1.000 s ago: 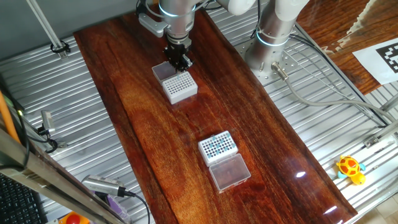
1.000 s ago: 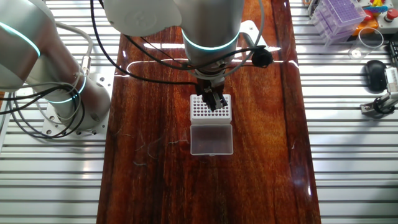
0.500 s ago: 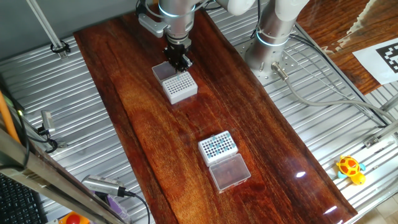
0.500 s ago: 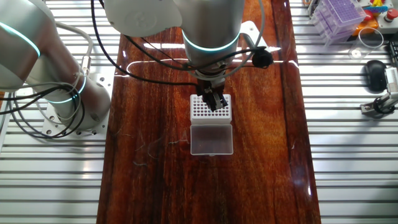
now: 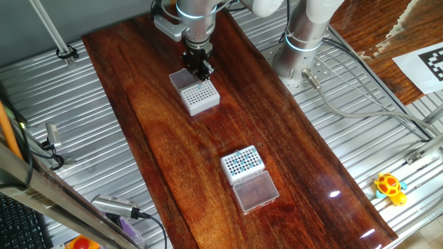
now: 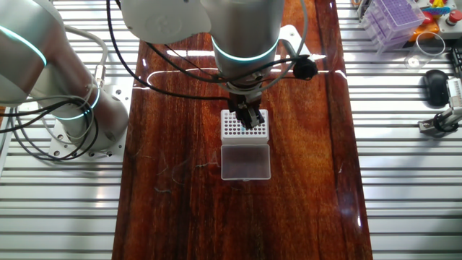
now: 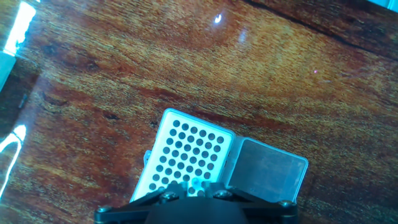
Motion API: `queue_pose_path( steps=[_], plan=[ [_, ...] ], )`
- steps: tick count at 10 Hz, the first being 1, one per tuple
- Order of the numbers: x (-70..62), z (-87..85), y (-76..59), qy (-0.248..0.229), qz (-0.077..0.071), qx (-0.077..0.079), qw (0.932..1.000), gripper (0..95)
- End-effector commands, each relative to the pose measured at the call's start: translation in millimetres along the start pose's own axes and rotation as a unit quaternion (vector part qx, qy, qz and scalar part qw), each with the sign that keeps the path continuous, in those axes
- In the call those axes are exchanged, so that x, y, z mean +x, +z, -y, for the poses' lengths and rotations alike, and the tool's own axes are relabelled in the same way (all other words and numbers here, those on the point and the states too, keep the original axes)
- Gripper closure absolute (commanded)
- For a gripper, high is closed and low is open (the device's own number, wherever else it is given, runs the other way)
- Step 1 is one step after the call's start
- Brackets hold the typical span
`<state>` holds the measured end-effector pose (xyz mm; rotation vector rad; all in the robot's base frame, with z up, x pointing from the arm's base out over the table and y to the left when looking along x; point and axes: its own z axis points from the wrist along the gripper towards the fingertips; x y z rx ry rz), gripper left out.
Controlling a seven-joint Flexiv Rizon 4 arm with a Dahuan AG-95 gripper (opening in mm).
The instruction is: Transfer all medium pipette tips from one holder to another
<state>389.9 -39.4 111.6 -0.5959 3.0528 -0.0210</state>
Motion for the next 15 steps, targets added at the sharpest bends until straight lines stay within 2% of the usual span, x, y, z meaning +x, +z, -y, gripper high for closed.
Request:
queue_pose_path(
  steps=[1,3,4,6,7,8,10,11,12,13,14,15],
  plan=[
    [-0.4,-0.6,0.0,0.001,0.000,-0.002,1.0000,95.0],
    [-0.4,-0.6,0.0,0.000,-0.001,-0.005,1.0000,95.0],
    [-0.4,-0.6,0.0,-0.005,-0.008,-0.006,0.9999,95.0],
    [-0.4,-0.6,0.0,-0.002,-0.008,-0.009,0.9999,95.0],
    [-4.8,-5.7,-1.3,0.004,-0.008,-0.011,0.9999,95.0],
    [-13.3,-15.4,-2.5,0.011,-0.010,-0.011,0.9998,95.0],
    [-40.4,-51.1,-1.8,0.034,-0.013,-0.009,0.9993,95.0],
    [-57.7,-82.2,0.8,0.055,-0.013,-0.007,0.9984,95.0],
    [-60.8,-89.0,1.2,0.067,-0.014,-0.004,0.9977,95.0],
    [-60.8,-89.0,1.2,0.053,-0.015,0.004,0.9985,95.0],
    [-60.8,-89.0,1.2,0.041,-0.018,0.001,0.9990,95.0],
    [-60.8,-89.0,1.2,0.016,-0.028,-0.005,0.9995,95.0]
  ],
)
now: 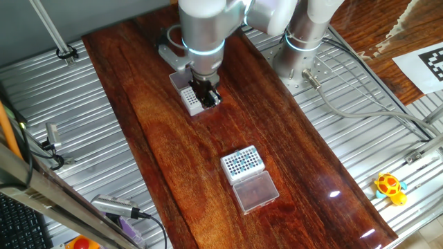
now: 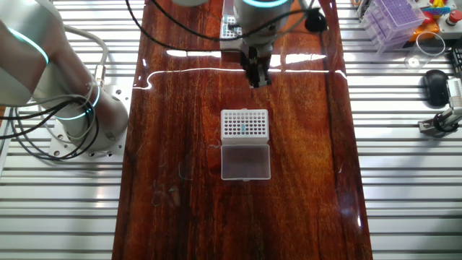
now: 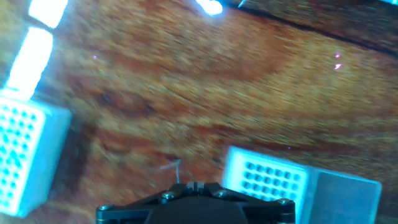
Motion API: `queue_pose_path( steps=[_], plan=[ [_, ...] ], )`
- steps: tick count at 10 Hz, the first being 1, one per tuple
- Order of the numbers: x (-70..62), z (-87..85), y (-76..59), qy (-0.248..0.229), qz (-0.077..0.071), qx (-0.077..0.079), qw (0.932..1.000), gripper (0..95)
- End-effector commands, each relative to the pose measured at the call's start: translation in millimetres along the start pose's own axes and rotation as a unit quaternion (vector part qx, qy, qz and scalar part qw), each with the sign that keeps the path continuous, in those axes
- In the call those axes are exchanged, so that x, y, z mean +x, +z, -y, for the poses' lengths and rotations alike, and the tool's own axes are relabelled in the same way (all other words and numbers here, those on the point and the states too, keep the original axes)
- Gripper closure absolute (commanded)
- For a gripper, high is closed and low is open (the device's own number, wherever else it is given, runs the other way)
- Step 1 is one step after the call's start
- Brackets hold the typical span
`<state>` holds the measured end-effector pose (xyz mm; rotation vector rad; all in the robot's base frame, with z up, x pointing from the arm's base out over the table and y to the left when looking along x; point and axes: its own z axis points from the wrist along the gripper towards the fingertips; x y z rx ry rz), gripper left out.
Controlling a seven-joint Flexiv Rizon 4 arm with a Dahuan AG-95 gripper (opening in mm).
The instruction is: Transfer all medium pipette tips from one holder to another
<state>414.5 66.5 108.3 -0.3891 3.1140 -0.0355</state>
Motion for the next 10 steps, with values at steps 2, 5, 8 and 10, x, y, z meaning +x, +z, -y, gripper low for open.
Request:
queue_pose_path(
  steps=[2,5,8,10],
  plan=[
    [5.7,0.9,-4.2,-0.079,-0.017,-0.013,0.9966,95.0],
    [-4.0,-66.8,2.8,-0.035,-0.015,-0.009,0.9992,95.0],
    [-10.9,-98.7,5.0,-0.029,-0.027,0.027,0.9989,95.0],
    [-10.9,-98.7,5.0,-0.082,-0.035,0.030,0.9956,95.0]
  ],
)
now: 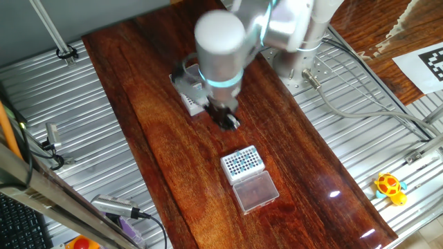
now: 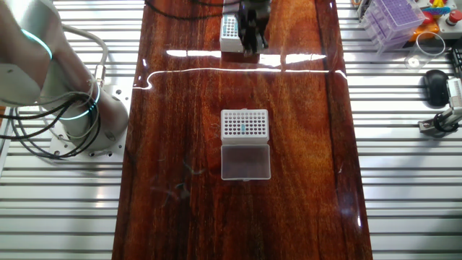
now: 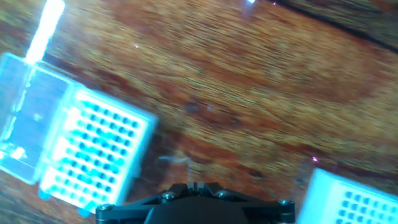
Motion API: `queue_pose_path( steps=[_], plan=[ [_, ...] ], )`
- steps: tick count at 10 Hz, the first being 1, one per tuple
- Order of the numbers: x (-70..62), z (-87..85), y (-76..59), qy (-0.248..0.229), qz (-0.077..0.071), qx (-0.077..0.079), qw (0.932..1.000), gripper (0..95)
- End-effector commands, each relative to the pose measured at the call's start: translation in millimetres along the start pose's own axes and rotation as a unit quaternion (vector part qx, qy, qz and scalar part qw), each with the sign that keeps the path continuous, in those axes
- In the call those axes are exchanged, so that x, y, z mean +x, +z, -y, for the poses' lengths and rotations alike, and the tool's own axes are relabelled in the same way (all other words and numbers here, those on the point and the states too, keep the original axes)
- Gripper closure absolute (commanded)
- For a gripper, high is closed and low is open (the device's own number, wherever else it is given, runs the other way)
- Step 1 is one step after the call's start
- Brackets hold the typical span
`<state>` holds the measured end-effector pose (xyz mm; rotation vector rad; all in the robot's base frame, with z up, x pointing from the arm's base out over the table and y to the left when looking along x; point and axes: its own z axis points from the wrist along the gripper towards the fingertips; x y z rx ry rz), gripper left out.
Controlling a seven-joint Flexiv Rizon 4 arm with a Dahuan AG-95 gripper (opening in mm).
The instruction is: Transfer all medium pipette tips from one holder to another
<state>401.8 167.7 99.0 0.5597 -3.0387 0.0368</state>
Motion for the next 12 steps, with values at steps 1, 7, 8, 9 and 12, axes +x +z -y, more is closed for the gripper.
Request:
queue_pose_path(
  steps=[1,7,8,9,12],
  plan=[
    [2.0,2.5,-1.9,-0.036,-0.009,0.028,0.9989,95.0],
    [-39.7,-86.2,3.2,0.032,0.007,0.006,0.9995,95.0],
    [-40.3,-83.5,1.8,0.023,0.006,0.007,0.9997,95.0],
    [-40.3,-83.5,1.8,0.005,0.002,0.004,1.0000,95.0],
    [-40.3,-83.5,1.8,-0.021,0.012,-0.024,0.9994,95.0]
  ],
)
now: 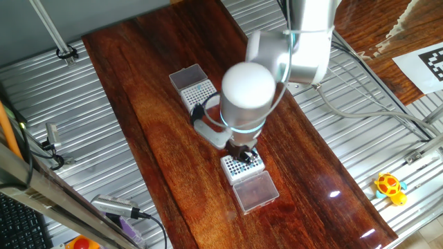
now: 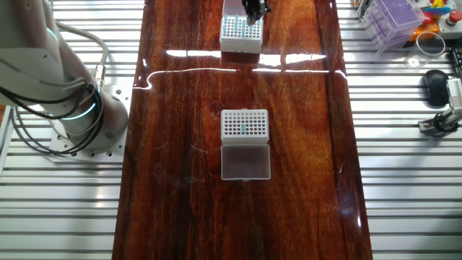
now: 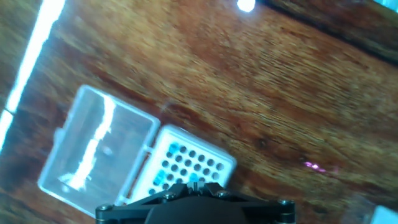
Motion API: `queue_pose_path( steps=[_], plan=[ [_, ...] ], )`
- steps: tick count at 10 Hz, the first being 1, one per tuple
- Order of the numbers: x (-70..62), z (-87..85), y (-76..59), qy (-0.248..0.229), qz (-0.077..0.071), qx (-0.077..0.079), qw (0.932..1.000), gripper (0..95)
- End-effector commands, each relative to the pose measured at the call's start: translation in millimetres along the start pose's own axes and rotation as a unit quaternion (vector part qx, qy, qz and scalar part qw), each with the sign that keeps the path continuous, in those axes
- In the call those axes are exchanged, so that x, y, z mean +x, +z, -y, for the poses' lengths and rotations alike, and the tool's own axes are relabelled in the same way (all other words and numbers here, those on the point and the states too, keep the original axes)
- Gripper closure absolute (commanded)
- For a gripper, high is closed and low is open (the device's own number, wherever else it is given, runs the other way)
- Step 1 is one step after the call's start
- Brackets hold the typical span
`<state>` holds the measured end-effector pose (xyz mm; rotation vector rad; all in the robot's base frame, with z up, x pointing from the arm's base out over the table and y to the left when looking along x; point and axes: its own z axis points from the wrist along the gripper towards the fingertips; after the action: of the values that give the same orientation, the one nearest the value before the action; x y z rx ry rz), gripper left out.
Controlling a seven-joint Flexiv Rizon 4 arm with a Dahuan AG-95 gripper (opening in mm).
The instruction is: Transfer all medium pipette tips from one holder to another
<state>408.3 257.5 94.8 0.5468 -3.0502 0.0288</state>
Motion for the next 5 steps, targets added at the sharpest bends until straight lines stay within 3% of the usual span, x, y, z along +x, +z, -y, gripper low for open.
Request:
queue_pose_path(
  steps=[1,2,3,5],
  plan=[
    [-3.6,-3.5,1.2,-0.023,0.009,-0.024,0.9994,95.0],
    [-14.4,-13.7,-1.0,-0.013,0.012,-0.026,0.9995,95.0],
    [-23.2,-15.2,-4.3,-0.010,0.013,-0.027,0.9995,76.0],
    [-36.9,-17.5,-11.1,-0.002,0.013,-0.035,0.9993,76.0]
  ],
)
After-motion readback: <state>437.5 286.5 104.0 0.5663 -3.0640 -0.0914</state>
